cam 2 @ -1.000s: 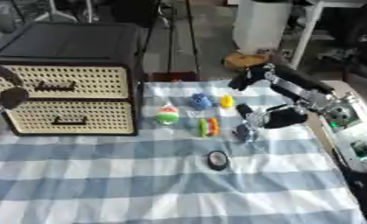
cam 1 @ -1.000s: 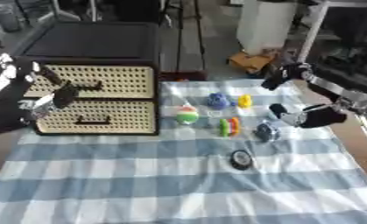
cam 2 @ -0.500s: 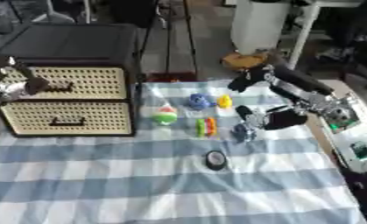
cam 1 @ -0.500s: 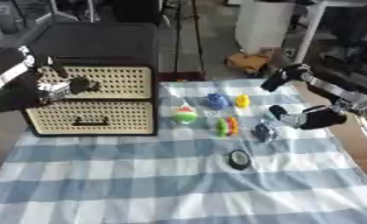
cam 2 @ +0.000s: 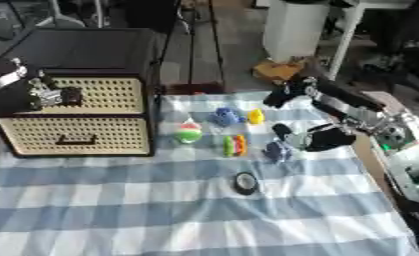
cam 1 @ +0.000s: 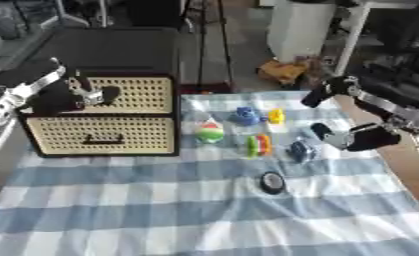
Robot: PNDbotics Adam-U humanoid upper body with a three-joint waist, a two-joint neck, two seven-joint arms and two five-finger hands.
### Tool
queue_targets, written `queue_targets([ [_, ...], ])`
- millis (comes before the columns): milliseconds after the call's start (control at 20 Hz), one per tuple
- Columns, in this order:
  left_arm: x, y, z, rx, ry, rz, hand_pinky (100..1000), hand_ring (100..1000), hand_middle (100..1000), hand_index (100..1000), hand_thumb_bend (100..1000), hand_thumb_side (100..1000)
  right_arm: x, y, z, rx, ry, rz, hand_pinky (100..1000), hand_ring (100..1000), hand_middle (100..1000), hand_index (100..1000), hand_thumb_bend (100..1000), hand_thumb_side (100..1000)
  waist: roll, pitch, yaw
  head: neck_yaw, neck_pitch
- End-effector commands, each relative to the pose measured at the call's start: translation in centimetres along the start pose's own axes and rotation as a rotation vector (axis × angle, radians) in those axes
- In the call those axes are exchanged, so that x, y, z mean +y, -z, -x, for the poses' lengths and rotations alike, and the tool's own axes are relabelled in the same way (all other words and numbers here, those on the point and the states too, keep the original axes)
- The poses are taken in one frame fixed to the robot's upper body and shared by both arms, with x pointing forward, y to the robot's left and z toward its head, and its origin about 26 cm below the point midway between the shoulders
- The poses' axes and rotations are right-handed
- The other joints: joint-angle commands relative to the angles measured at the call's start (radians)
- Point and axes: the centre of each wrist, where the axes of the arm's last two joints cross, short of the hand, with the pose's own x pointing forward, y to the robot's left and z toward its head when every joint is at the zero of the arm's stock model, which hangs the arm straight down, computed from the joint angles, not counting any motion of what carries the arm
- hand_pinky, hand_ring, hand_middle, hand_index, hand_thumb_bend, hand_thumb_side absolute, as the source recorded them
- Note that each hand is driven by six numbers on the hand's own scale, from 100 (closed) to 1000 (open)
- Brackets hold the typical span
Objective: Pick up objects from table and place into drawer.
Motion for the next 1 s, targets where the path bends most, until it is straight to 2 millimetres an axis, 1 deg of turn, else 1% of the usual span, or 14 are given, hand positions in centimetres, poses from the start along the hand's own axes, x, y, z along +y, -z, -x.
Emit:
queue_targets([
  [50, 0.8, 0.7, 0.0, 0.017, 0.025, -0.020, 100, 100, 100, 706, 684, 1000, -1.3, 0.0, -0.4, -0.019, -0.030, 0.007, 792, 722, 693, 796, 202, 100, 0.002, -0.009, -0.002, 0.005, -0.001],
  [550, -0.2, 2.1, 0.4, 0.076, 0.064, -0.025, 100, 100, 100, 712, 685, 1000, -1.4, 0.1, -0.5, -0.025, -0.032, 0.007, 792, 723, 693, 796, 204, 100, -0.001, -0.003, -0.011, 0.010, -0.002],
  [1000, -1.0, 2.8, 0.8, 0.119, 0.111, -0.023, 100, 100, 100, 722, 727, 1000, -1.3, 0.2, -0.4, -0.027, -0.030, 0.004, 791, 722, 692, 796, 204, 100, 0.000, -0.001, -0.015, 0.010, -0.001],
])
